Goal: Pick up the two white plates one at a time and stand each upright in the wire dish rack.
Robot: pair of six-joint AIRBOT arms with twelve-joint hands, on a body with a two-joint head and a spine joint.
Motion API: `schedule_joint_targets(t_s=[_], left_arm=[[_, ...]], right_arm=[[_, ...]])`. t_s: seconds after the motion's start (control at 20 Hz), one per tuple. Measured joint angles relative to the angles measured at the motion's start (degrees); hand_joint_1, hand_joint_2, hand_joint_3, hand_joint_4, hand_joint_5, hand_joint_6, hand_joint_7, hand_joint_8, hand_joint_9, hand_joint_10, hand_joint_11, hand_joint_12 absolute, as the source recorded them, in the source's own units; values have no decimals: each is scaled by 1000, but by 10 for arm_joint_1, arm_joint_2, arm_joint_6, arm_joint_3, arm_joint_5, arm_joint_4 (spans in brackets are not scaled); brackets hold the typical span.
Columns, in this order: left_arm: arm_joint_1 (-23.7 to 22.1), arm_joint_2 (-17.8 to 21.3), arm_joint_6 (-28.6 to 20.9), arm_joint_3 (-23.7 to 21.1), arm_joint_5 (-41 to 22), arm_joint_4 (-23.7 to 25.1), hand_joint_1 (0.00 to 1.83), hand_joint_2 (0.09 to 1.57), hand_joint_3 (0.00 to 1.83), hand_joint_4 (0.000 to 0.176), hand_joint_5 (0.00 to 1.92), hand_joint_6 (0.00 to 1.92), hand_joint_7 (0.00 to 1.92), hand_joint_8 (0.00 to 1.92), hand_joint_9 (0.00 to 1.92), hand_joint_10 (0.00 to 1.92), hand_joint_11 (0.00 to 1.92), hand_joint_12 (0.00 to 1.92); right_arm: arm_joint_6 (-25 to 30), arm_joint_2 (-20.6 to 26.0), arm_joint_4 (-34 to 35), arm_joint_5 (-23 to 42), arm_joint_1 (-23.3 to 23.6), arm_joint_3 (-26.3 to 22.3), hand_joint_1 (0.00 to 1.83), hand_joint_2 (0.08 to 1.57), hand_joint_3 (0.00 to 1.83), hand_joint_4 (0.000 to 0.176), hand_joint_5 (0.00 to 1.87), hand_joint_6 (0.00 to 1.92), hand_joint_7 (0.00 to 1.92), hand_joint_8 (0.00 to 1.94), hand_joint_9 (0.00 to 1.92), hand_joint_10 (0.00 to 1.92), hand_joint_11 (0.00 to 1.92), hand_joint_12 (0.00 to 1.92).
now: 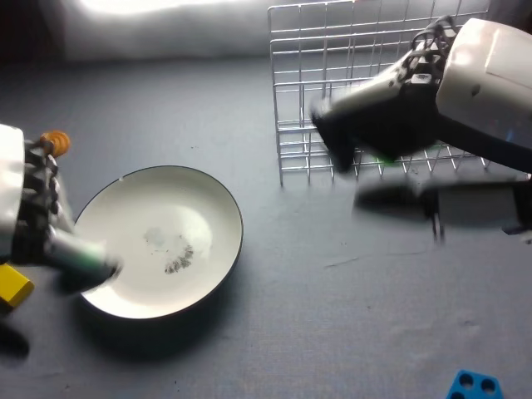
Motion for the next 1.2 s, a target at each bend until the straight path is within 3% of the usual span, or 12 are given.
schedule_joint_targets(t_s=[0.15, 0.4, 0.55, 0.75, 0.8, 0.9, 1.05, 1.2], left_arm=[[-9, -8, -17, 2, -5, -7, 0, 998, 87, 0, 0, 0, 0, 0, 0, 0, 0, 0], [-34, -15, -35, -2, 0, 80, 0, 995, 76, 0, 0, 0, 0, 0, 0, 0, 0, 0], [-59, -19, -60, 11, 1, 105, 0, 1008, 75, 0, 0, 0, 0, 0, 0, 0, 0, 0], [-65, -33, -79, 32, 7, 161, 0, 1000, 65, 0, 0, 0, 0, 0, 0, 0, 0, 0], [-72, -41, -91, 43, 3, 186, 0, 1004, 65, 0, 0, 0, 0, 0, 0, 0, 0, 0], [-72, -57, -115, 65, 2, 195, 0, 1005, 61, 0, 0, 0, 0, 0, 0, 0, 0, 0], [-62, -77, -120, 88, 17, 195, 0, 1012, 61, 0, 0, 0, 0, 0, 0, 0, 0, 0], [-43, -89, -115, 103, 26, 195, 0, 1021, 61, 0, 0, 0, 0, 0, 0, 0, 0, 0]], right_arm=[[0, 0, -3, 11, 0, -1, 0, 1003, 29, 0, 0, 0, 0, 0, 0, 0, 0, 0], [0, 0, -2, 5, 0, 0, 8, 1000, 18, 0, 0, 0, 0, 0, 0, 0, 0, 0], [-4, 0, -3, 6, -2, 0, 75, 974, 1, 0, 0, 0, 0, 0, 0, 0, 0, 0], [-13, 0, -2, 0, -3, 0, 567, 948, 0, 0, 0, 0, 0, 0, 0, 0, 0, 0], [-14, -1, -3, -1, -3, 0, 800, 935, 0, 0, 0, 0, 0, 0, 0, 0, 0, 0], [-24, -2, -4, -2, -3, 0, 994, 938, 0, 0, 0, 0, 0, 0, 0, 0, 0, 0], [-61, -6, -17, -4, -3, 0, 1225, 901, 0, 0, 0, 0, 0, 0, 0, 0, 3, 1], [-87, -10, -21, -4, -3, 0, 1302, 931, 0, 0, 0, 0, 0, 0, 0, 0, 41, 23]])
